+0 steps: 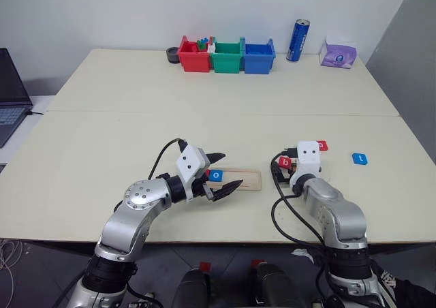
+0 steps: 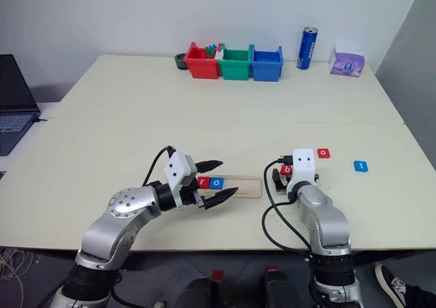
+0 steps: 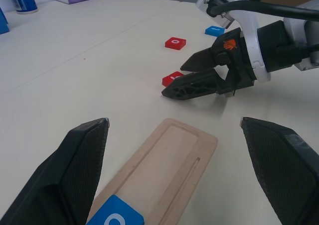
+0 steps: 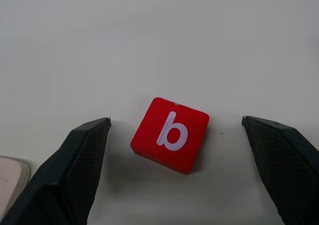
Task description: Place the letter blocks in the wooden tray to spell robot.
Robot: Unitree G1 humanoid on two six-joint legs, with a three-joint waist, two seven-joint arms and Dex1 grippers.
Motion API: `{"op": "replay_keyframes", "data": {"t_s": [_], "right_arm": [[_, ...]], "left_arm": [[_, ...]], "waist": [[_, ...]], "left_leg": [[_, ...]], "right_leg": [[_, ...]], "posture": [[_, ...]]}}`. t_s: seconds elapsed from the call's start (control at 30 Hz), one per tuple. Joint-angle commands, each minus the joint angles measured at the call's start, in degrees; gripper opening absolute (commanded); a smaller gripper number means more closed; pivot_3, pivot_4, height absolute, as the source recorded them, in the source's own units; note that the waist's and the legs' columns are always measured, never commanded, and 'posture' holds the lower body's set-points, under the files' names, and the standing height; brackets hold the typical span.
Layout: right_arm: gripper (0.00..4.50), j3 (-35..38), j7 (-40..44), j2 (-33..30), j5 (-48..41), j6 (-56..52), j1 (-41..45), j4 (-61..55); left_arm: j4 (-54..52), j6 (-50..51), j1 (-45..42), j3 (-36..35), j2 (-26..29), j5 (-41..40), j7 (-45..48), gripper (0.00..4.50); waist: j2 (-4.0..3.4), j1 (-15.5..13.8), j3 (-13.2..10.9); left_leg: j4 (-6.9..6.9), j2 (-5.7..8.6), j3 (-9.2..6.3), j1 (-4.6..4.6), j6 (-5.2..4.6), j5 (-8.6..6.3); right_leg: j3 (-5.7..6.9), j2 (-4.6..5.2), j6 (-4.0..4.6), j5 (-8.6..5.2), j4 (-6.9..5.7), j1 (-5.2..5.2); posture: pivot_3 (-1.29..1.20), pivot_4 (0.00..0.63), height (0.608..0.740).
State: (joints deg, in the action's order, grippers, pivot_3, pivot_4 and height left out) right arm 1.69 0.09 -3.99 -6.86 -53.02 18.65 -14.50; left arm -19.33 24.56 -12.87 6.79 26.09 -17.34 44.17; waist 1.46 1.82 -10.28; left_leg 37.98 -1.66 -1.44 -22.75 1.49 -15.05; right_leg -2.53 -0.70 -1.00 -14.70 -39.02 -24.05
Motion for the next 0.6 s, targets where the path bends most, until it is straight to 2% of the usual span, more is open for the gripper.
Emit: {"op": "replay_keyframes", "data": {"t_s": [0.03,0.1,0.27,0.6], "right_arm": [[3.85,0.6,0.3,-1.0,0.3,-0.4,-0.6,0.2],[3.26,0.1,0.6,-1.5,0.4,-0.9,-1.1,-0.5],[1.45,-0.6,1.2,-2.6,0.4,-3.1,-3.2,-4.3],[1.45,-1.0,3.2,-4.8,-0.1,-8.0,-4.9,-9.6]], "left_arm": [[-2.5,-0.7,0.1,-0.7,0.3,-0.6,-0.7,4.50],[-2.5,-0.7,0.1,-0.8,0.3,-0.6,-0.8,4.50],[-2.3,-1.0,0.2,-0.3,0.0,-0.5,-1.2,4.50],[-2.0,-1.9,0.1,0.7,0.2,-0.9,0.5,4.50]], "waist": [[0.00,0.0,0.0],[0.00,0.0,0.0],[0.00,0.0,0.0],[0.00,0.0,0.0]], "left_leg": [[0.00,0.00,0.00,0.00,0.00,0.00],[0.00,0.00,0.00,0.00,0.00,0.00],[-0.03,-0.01,-0.02,-0.02,0.00,0.00],[-0.04,0.00,-0.02,-0.01,0.00,0.00]], "right_leg": [[0.00,0.00,0.00,0.00,0.00,0.00],[-0.01,0.00,0.00,0.00,0.00,0.00],[0.00,0.00,0.00,-0.01,0.02,-0.01],[0.01,0.00,-0.01,-0.01,0.03,-0.01]], "posture": [[0.00,0.150,0.740],[0.00,0.150,0.740],[0.00,0.150,0.740],[0.00,0.150,0.740]]}}
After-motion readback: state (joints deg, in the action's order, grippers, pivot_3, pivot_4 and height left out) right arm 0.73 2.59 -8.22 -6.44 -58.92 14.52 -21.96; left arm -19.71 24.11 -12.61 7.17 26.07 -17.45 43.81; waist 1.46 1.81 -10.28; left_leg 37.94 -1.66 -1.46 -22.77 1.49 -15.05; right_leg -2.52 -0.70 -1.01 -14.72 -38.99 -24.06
